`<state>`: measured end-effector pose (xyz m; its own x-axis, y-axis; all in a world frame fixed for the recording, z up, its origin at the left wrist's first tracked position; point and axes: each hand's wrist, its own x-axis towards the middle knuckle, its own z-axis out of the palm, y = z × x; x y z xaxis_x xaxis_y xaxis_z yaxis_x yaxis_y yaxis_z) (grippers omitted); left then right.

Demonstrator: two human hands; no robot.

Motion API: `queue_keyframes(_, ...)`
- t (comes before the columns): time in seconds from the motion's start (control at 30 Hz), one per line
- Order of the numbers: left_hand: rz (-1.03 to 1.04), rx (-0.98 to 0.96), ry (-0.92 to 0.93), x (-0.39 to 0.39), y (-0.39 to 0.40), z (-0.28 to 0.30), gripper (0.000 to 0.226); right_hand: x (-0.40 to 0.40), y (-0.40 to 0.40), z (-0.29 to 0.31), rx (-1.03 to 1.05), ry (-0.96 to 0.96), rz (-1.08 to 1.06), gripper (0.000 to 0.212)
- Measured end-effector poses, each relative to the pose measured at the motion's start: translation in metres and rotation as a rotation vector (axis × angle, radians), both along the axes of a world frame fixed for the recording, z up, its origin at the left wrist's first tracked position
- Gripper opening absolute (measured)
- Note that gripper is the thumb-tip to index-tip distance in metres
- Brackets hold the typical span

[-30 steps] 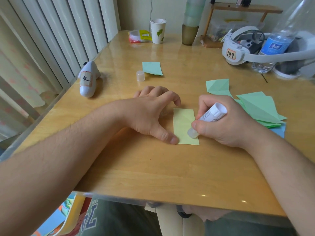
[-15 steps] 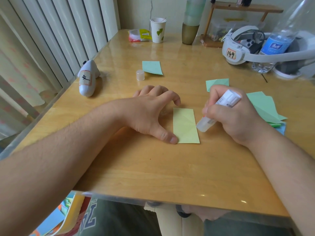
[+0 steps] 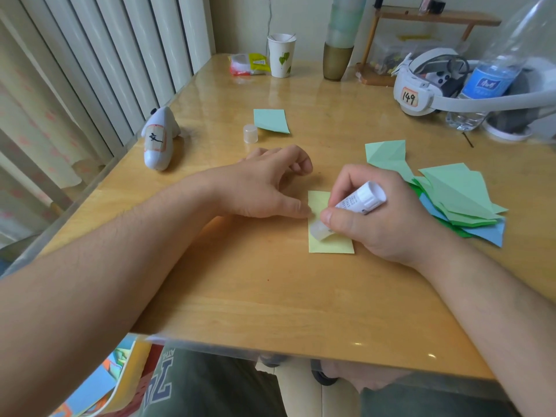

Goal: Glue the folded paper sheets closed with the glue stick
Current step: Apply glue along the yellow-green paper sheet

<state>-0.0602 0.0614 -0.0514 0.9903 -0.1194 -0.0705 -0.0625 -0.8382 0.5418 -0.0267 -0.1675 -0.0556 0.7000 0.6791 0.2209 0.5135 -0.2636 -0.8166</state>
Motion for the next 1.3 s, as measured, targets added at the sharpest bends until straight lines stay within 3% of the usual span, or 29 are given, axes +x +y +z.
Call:
queue_keyframes(0.27,0.004,0.118,-0.031,0.0,-0.007,-0.004,0.072,-0.002,0.002,0.0,-0.035,-0.035,0.01,0.031)
queue_keyframes(0.93,0.005,0.119,-0.036,0.001,-0.005,-0.006,0.069,0.01,-0.013,0.003,-0.147,-0.043,-0.049,0.024)
queue_keyframes(1.3,-0.016,0.136,-0.025,0.002,-0.004,-0.007,0.064,0.01,-0.01,0.006,0.152,-0.019,-0.064,0.034)
